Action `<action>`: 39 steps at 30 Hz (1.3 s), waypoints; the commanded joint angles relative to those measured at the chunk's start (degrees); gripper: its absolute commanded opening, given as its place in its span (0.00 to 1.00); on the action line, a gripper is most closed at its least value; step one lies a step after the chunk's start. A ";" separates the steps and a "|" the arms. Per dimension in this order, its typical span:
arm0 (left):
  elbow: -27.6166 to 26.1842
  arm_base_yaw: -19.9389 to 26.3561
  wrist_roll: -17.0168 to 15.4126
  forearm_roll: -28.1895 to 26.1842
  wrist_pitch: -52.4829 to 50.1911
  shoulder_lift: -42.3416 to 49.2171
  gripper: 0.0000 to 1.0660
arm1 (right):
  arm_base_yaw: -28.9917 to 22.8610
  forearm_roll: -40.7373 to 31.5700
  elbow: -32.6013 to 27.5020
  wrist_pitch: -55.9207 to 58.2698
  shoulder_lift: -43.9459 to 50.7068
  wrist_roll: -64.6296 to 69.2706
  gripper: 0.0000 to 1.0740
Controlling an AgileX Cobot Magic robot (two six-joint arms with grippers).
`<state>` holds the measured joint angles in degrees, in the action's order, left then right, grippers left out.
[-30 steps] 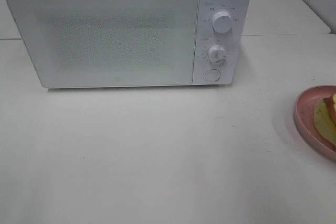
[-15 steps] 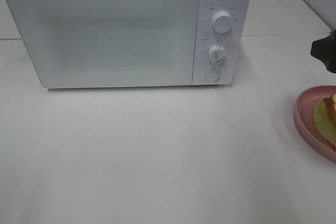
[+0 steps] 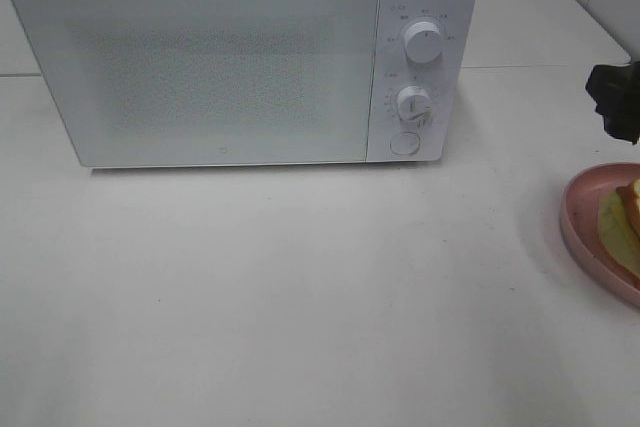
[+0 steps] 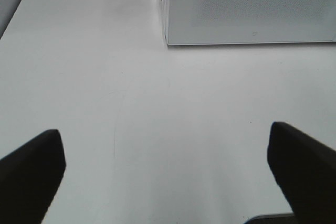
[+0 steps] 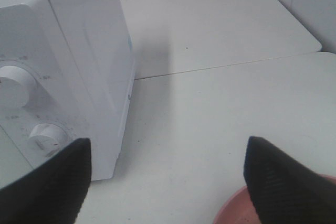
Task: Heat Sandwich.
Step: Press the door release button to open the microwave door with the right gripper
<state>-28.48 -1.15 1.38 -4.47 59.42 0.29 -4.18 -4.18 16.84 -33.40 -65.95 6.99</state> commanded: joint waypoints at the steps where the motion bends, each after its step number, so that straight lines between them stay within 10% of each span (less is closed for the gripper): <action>1: 0.23 -0.46 0.06 -0.17 -0.57 1.49 0.95 | -1.38 -3.09 -0.80 -4.41 -1.20 -2.06 0.71; 19: 0.23 -0.46 0.06 -0.17 -0.57 1.49 0.95 | -30.19 -29.39 -1.20 -32.37 -22.75 -17.76 0.71; 39: 0.23 -0.46 0.06 -0.17 -0.57 1.49 0.95 | -44.23 -48.82 8.82 -30.25 -32.54 -26.53 0.71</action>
<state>-28.48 -1.15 1.38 -4.47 59.42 0.29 -47.27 -50.99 25.04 -64.00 -98.49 -18.91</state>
